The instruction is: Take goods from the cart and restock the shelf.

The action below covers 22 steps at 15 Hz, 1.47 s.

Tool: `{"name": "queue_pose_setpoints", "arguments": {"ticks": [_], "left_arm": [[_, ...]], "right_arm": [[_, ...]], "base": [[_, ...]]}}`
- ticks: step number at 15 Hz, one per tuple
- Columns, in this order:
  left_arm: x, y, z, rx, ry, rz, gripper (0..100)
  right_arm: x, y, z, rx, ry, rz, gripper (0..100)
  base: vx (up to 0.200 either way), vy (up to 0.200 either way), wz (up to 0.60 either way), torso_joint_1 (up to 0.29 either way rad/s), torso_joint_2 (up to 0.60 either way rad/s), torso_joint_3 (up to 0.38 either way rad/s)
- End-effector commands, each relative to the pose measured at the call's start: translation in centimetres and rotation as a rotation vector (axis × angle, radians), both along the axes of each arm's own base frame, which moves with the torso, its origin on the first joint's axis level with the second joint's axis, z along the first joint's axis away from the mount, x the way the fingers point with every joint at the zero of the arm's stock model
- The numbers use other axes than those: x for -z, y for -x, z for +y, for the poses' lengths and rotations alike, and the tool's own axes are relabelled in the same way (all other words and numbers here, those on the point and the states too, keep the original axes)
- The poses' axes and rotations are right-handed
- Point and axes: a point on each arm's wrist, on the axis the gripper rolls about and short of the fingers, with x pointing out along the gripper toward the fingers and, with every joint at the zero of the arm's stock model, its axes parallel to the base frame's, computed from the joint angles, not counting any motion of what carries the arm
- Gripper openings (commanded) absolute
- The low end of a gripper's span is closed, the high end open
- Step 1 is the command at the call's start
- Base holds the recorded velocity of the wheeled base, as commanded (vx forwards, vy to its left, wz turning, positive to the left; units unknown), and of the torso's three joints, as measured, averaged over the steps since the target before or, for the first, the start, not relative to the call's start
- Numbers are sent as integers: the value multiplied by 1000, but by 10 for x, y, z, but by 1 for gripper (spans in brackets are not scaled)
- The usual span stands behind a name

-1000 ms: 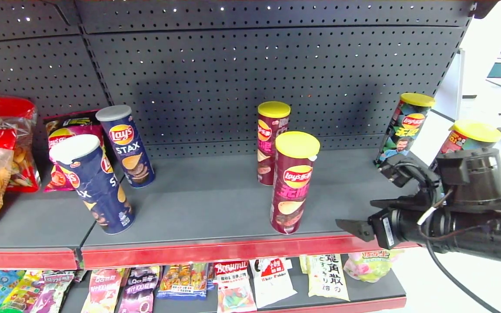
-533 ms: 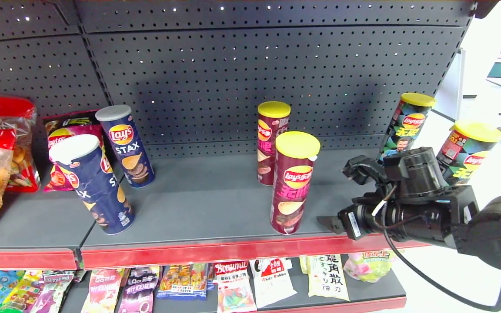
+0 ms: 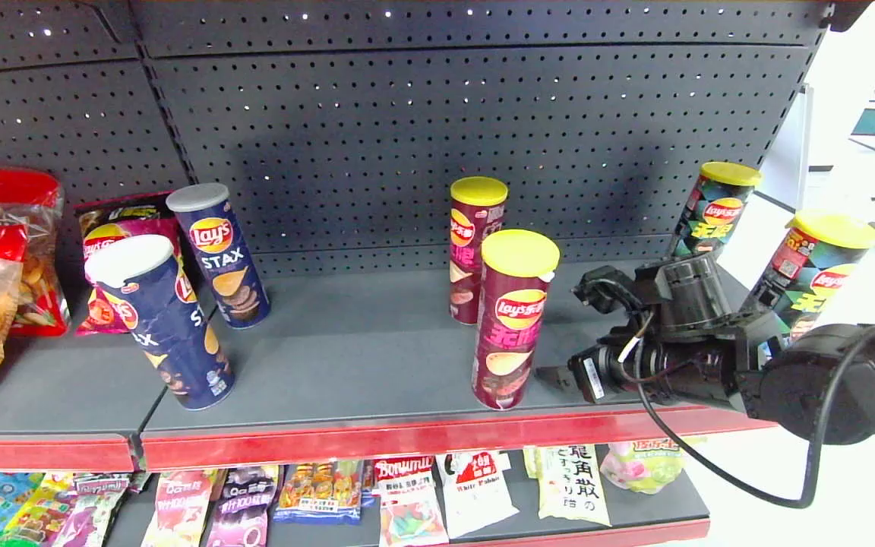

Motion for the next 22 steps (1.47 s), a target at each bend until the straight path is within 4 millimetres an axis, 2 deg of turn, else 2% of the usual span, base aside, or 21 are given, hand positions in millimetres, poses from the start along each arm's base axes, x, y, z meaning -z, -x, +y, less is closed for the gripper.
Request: {"name": "queue_pose_setpoints", "arguments": {"ticks": [1, 5, 11, 22], "left_arm": [[0, 0, 0, 0, -1, 2, 100], [0, 0, 0, 0, -1, 2, 100], [0, 0, 0, 0, 0, 1, 100], [0, 0, 0, 0, -1, 2, 100]], "right_arm": [[3, -4, 2, 1, 4, 7, 100], [3, -13, 6, 1, -2, -3, 100], [3, -11, 8, -10, -1, 1, 100], [4, -8, 24, -54, -4, -5, 100]], "base": [[0, 0, 0, 0, 0, 0], [0, 0, 0, 0, 0, 0], [0, 0, 0, 0, 0, 0], [0, 0, 0, 0, 0, 0]]}}
